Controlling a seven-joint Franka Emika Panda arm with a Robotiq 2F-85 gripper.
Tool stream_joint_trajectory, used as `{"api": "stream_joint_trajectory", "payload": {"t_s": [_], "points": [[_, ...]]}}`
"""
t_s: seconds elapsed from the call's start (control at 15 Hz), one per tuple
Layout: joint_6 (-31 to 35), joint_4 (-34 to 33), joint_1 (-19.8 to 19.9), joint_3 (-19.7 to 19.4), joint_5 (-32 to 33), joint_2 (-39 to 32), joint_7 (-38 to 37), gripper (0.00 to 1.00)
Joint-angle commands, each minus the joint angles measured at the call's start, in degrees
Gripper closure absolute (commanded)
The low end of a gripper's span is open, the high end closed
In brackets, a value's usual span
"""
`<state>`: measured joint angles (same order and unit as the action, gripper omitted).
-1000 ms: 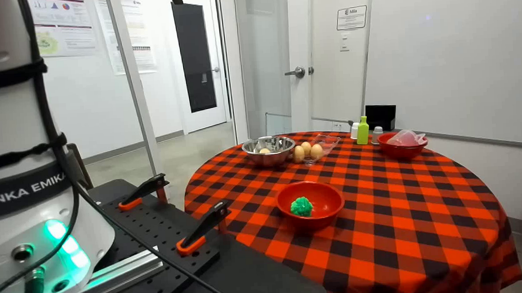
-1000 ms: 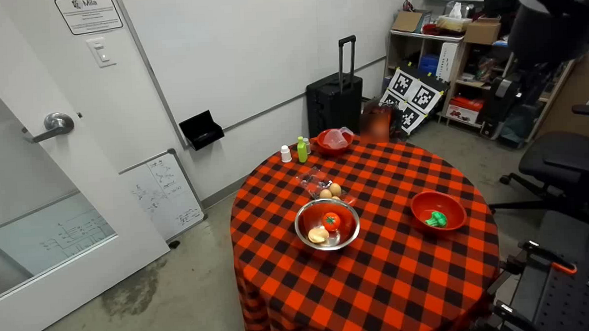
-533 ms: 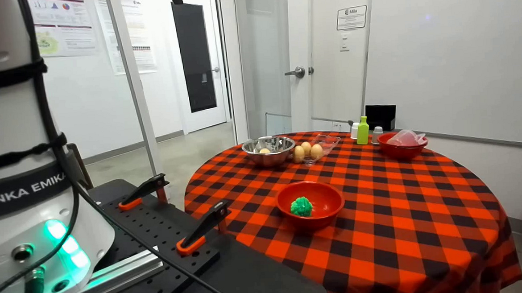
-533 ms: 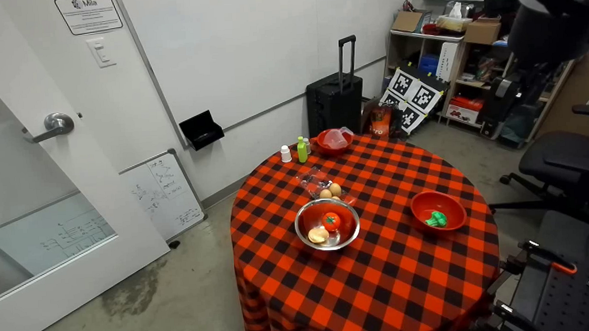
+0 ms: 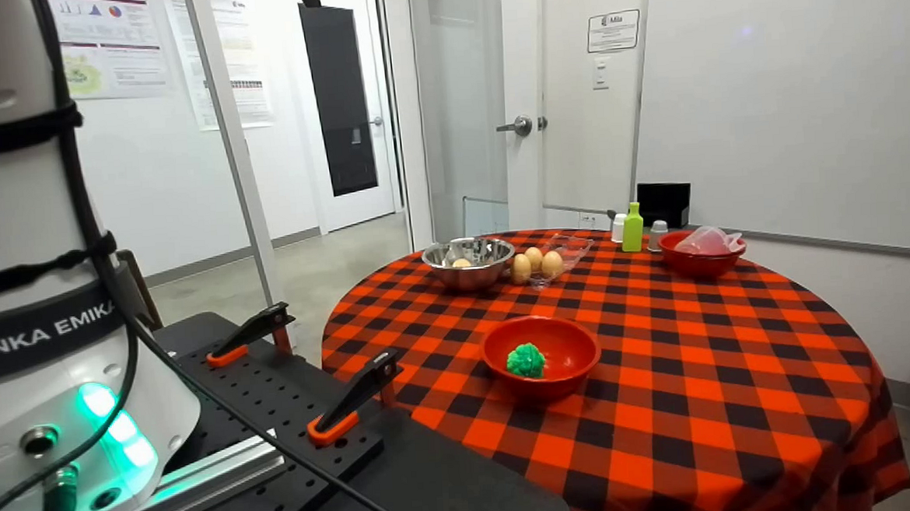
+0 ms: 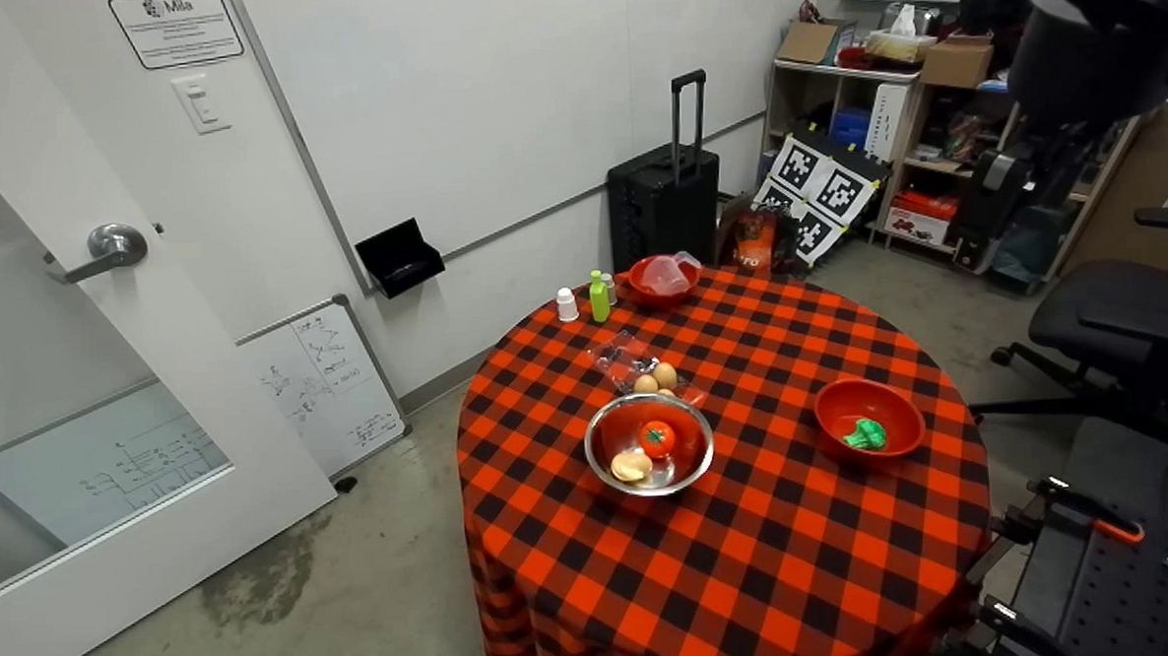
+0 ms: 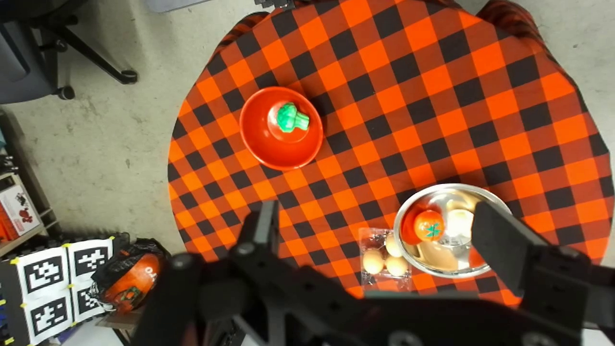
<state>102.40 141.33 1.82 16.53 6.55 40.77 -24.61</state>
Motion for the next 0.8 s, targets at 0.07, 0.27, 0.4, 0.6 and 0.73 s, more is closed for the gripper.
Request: {"api": "stream_joint_trajectory", "payload": {"t_s": [0.07,0.27,0.4,0.6,0.73], "points": [[5.6,4.8,1.3,-6.1,2.0,1.2,1.1,0.0],[12.1,9.5,3.5,-11.2,1.7,0.9,2.6,0.0],[16.6,12.3,5.2,-14.3,1.3,0.1,4.2,0.0],[23.9,16.5,7.9,-18.1,1.2,-2.0,6.9,0.0],[27.9,15.8,9.3,-19.8,0.6,-6.6,8.2,0.0]]}}
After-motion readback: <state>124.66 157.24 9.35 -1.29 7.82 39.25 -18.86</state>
